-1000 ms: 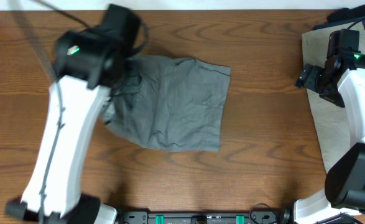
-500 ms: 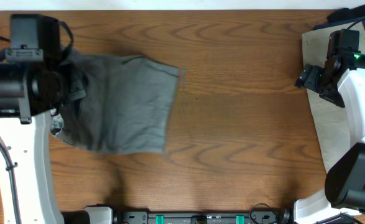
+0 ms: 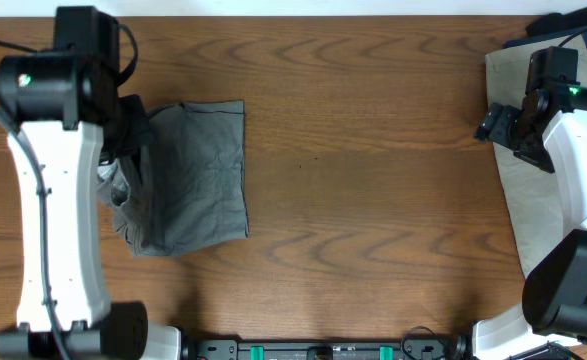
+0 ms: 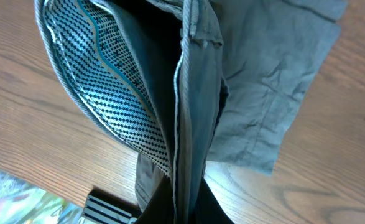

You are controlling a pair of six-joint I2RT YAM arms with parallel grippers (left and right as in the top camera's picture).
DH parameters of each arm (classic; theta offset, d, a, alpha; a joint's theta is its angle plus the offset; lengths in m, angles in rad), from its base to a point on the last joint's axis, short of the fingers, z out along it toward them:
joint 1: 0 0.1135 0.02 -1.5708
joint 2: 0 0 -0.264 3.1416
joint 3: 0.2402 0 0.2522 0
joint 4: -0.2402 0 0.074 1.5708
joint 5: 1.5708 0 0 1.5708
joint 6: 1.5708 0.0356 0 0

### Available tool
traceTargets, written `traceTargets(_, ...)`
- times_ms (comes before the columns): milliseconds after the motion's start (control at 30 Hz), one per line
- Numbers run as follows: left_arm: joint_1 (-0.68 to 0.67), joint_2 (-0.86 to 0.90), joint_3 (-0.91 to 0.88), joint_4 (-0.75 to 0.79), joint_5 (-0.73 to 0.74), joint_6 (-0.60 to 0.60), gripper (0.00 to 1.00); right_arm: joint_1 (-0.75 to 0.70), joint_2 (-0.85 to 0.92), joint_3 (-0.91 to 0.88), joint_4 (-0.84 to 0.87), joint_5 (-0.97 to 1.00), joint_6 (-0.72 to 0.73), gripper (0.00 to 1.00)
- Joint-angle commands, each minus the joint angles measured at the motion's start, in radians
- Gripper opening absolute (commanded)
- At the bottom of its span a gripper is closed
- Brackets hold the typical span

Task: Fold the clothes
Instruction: 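Move the held shorts back toward the center with the left gripper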

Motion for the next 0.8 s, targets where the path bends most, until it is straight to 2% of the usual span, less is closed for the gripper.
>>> traceTargets(0, 0.002, 0.06, -0.004, -0.018, 0.058, 0.014, 0.06, -0.004, -0.014, 0.01, 0.0, 0.013, -0.001, 0.99)
traceTargets(200, -0.015, 0.156, -0.004, -0.005, 0.1, 0.014, 0.06, -0.004, -0.014, 0.01, 0.0, 0.013, -0.001, 0.99)
traceTargets(767, -0.219, 0.166, -0.045, 0.093, 0.126, 0.012, 0.06, -0.004, -0.014, 0.01, 0.0, 0.013, -0.001, 0.99)
